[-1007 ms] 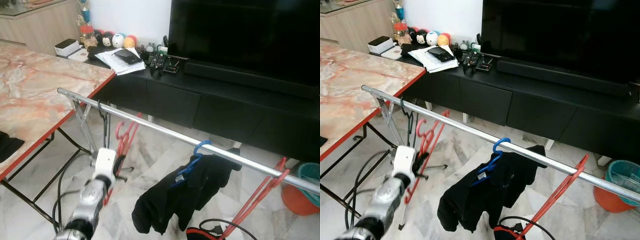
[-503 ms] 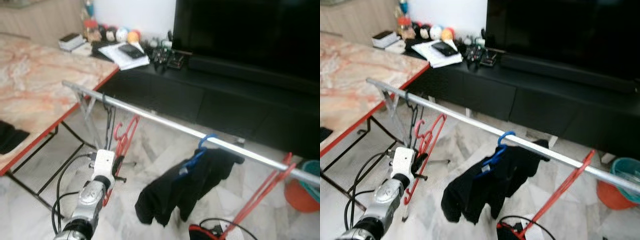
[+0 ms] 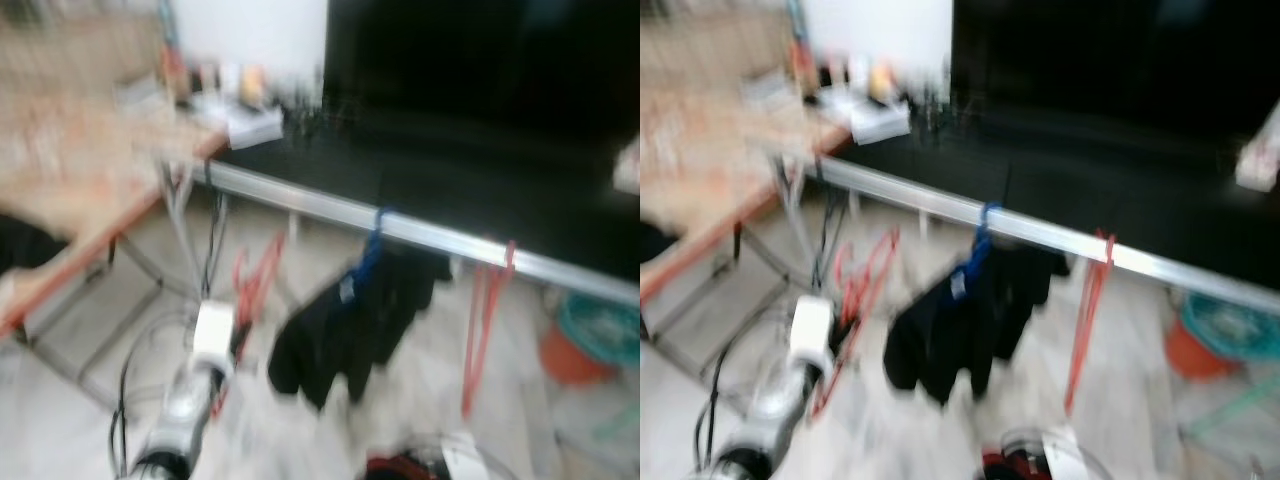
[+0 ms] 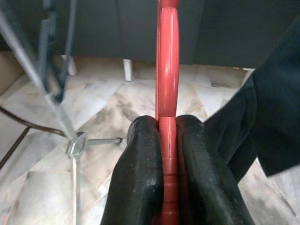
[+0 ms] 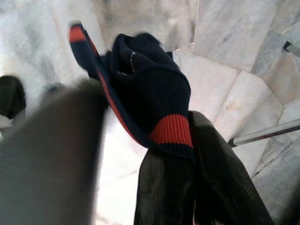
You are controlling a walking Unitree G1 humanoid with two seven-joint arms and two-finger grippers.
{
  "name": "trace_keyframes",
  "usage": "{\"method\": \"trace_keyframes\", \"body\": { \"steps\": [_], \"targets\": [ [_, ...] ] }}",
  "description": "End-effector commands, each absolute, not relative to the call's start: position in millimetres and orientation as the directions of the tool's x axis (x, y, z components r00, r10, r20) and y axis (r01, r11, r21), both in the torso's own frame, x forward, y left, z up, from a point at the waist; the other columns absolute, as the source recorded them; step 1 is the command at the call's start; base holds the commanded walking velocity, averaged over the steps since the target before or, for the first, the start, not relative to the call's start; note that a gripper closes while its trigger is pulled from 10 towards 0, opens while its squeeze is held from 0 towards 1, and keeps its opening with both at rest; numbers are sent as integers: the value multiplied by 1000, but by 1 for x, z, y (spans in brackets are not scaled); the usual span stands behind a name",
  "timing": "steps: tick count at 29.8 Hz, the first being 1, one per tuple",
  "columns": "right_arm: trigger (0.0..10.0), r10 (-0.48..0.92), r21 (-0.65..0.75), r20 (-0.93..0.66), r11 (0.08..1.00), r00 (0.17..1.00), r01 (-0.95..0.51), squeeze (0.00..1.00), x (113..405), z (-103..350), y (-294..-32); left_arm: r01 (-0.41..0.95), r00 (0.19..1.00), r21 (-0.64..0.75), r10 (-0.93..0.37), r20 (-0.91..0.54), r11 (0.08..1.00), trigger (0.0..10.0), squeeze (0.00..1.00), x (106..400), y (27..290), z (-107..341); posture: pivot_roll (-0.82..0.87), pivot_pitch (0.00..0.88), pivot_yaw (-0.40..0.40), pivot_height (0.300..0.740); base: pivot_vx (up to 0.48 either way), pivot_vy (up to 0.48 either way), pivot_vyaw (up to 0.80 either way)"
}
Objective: Hang hanger
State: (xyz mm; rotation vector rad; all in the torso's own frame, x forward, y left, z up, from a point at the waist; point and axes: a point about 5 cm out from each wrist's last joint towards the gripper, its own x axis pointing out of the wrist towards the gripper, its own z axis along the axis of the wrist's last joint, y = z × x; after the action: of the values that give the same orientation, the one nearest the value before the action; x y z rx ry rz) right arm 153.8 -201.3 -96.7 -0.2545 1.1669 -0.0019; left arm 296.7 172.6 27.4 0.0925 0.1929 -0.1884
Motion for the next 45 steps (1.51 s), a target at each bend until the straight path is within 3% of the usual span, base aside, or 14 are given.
{"method": "trace_keyframes", "body": {
  "steps": [1, 17, 37, 45],
  "targets": [
    [10000, -144, -212, -897, 970, 417, -120, 0, 160, -94, -205, 197, 963, 60, -181, -202, 979, 10000, 0, 297, 170, 28, 27, 0, -37, 740, -300, 0, 0],
    [10000, -176, -234, -876, 969, 449, -76, 0, 162, -92, -207, 180, 963, 52, -165, -211, 982, 10000, 0, 294, 173, 26, 26, 0, -40, 740, -299, 0, 0],
    [10000, -222, -254, -838, 967, 498, 3, 0, 164, -90, -208, 140, 963, 16, -132, -233, 990, 10000, 0, 296, 177, 25, 25, 0, -38, 740, -12, 0, 0],
    [10000, -224, -240, -823, 970, 521, 39, 0, 165, -90, -208, 142, 964, 16, -134, -229, 990, 10000, 0, 297, 177, 27, 25, 0, -38, 740, 0, 480, -400]
  ]
}}
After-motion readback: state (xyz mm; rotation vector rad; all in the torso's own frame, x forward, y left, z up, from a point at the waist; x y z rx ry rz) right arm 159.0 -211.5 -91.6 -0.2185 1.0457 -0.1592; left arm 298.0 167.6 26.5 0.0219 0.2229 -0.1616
